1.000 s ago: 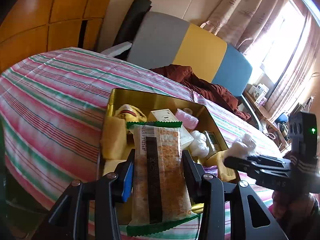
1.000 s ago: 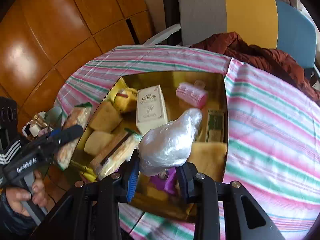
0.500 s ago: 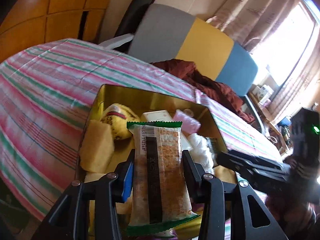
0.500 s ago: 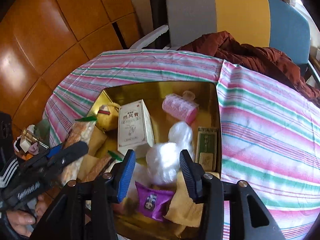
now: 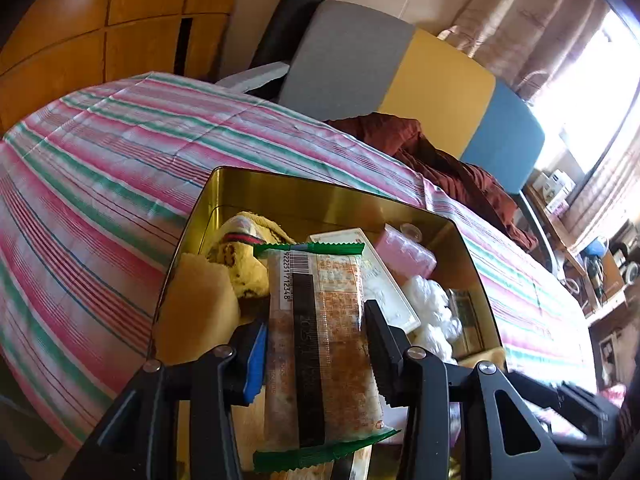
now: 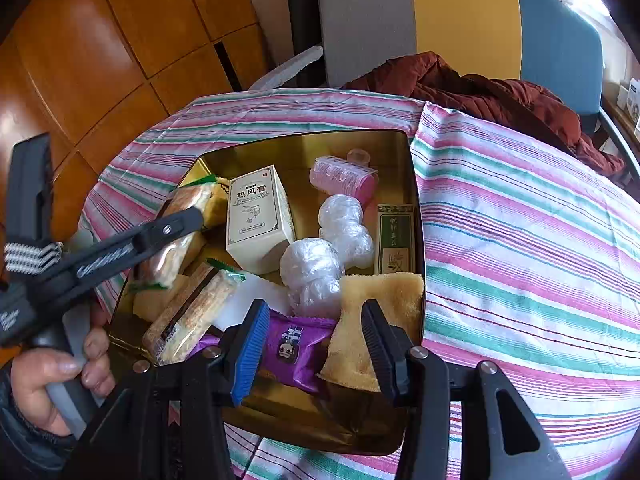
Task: Organize objects
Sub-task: 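Release the white wrapped item with the right tool while the left tool lowers the snack bar into the tray, then open the left tool and withdraw both tools from the tray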
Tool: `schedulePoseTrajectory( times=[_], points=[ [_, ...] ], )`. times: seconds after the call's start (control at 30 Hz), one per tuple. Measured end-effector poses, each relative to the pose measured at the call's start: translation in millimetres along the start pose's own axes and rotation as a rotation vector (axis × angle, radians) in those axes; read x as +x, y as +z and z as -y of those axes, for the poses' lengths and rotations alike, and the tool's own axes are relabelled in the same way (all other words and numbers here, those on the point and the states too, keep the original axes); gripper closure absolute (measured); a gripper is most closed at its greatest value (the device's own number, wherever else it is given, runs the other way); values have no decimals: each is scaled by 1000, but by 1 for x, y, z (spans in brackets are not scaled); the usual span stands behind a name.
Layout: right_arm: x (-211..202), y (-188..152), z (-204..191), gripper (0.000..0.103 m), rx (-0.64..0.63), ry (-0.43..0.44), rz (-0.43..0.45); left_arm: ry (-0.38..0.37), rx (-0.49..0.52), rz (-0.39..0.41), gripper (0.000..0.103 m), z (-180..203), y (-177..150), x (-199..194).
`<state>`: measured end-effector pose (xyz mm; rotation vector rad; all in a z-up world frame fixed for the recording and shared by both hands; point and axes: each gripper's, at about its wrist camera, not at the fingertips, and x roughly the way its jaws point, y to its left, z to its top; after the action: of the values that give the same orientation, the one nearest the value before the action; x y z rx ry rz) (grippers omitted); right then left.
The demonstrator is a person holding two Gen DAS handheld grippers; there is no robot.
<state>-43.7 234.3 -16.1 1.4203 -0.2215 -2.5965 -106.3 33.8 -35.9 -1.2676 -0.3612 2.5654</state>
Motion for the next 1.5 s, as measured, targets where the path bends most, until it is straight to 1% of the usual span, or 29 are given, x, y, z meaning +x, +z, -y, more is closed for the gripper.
schedulePoseTrajectory(
  times=[0.03,0.1,0.2,0.23,0.27,0.33,0.37,0.43,0.5,0.53,0.57,0.63,0.67,0.83,0.9,0.93,1.0,1.07,1.2,1.3,1.33,1.4,1.47,1.5],
  points=[
    [0,0,0,54,-3,-2,1,-1,-19,-8,59,-1,1,4],
    [1,-1,-2,54,-5,-2,-2,-29,-53,-30,59,-2,3,11],
    [2,-3,-3,54,-6,-2,-7,-41,-81,-52,49,-3,3,20],
    [3,-3,-3,54,-6,-2,-9,-43,-91,-63,43,-4,3,21],
    [3,-4,-2,54,-8,-3,-9,-44,-99,-63,39,-6,2,19],
    [3,-5,-2,54,-7,-1,-10,-23,-77,-40,39,-6,1,13],
    [3,-6,-1,55,-5,0,-11,6,-52,-18,39,-6,0,7],
    [3,-7,-1,55,-2,-1,-11,37,-4,25,40,-4,-4,-4],
    [3,-7,-2,54,-3,0,-7,86,65,61,41,0,-8,-12],
    [3,-8,-3,54,-3,1,-6,99,92,70,44,2,-11,-14],
    [3,-8,-3,54,-4,2,-5,109,116,65,51,3,-14,-12],
    [3,-10,-7,54,-13,1,-3,121,131,28,59,3,-17,-2],
    [3,-10,-8,54,-19,-3,-2,122,131,14,59,2,-18,4],
    [0,-14,-14,54,-46,-28,7,156,143,7,59,4,-10,21],
    [0,-15,-16,54,-50,-39,9,151,132,10,59,4,-8,18],
    [0,-16,-16,54,-53,-46,11,153,137,26,59,5,-9,13],
    [-1,-17,-17,54,-56,-52,15,153,155,53,55,8,-11,2],
    [-2,-18,-19,54,-59,-55,18,153,169,80,48,11,-13,-10],
    [-5,-21,-25,52,-75,-71,32,144,185,128,43,17,-17,-32],
    [-9,-23,-30,51,-89,-87,46,132,195,143,37,21,-21,-46],
    [-10,-25,-32,50,-92,-96,51,129,195,146,34,21,-23,-50],
    [-13,-27,-35,48,-96,-109,63,129,192,151,30,22,-26,-57],
    [-16,-29,-37,45,-98,-121,76,125,191,153,22,22,-30,-64],
    [-17,-30,-38,45,-99,-131,85,123,192,154,21,22,-32,-67]
  ],
)
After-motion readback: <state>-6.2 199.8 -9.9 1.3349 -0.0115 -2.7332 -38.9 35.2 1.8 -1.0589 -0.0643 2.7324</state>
